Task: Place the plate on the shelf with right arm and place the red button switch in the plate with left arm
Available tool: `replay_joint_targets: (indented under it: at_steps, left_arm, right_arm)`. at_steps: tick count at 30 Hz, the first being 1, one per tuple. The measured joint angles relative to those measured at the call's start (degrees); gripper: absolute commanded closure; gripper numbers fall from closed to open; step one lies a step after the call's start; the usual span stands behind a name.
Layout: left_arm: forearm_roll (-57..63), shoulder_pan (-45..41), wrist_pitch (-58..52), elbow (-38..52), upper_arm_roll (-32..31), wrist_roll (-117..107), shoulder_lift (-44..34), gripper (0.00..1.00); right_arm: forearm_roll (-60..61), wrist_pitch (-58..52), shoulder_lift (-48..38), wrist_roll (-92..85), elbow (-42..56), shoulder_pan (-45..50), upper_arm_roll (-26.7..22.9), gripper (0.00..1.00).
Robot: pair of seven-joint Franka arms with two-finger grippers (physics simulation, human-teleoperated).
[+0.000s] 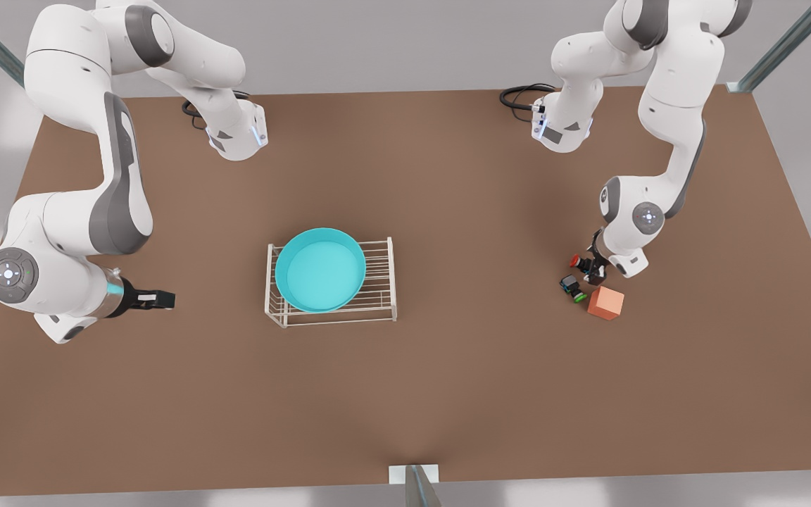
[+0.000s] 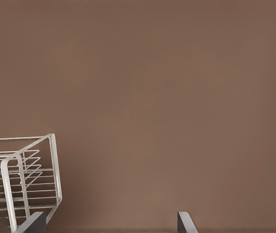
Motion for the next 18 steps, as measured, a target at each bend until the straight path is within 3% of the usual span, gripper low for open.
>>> replay_joint_targets:
  at_steps: [8,9,10,11,13,18]
  left_arm:
    - [0.16,0.0,1.39,-0.22,0.15,0.35,1.02,0.0]
    - [0.17,-0.01,1.6,-0.19,0.18,0.37,1.13,0.26]
    - [0.18,-0.01,1.77,-0.16,0.26,0.37,1.22,0.41]
    - [0.19,0.0,1.92,-0.15,0.31,0.38,1.29,0.48]
    - [0.28,-0.01,1.97,-0.12,0.35,0.3,1.5,0.55]
    - [0.24,-0.03,2.24,0.15,0.59,0.37,0.98,0.61]
  right_arm:
    - [0.0,0.01,0.0,0.17,0.0,0.0,0.0,0.0]
    - [0.0,0.01,0.0,0.18,0.0,0.0,0.0,0.0]
    - [0.0,0.01,0.0,0.2,0.0,0.0,0.0,0.0]
    - [0.0,0.01,0.0,0.21,0.0,0.0,0.0,0.0]
    - [0.0,0.01,0.0,0.24,0.0,0.0,0.0,0.0]
    - [0.0,0.06,0.08,0.3,0.0,0.0,0.0,0.0]
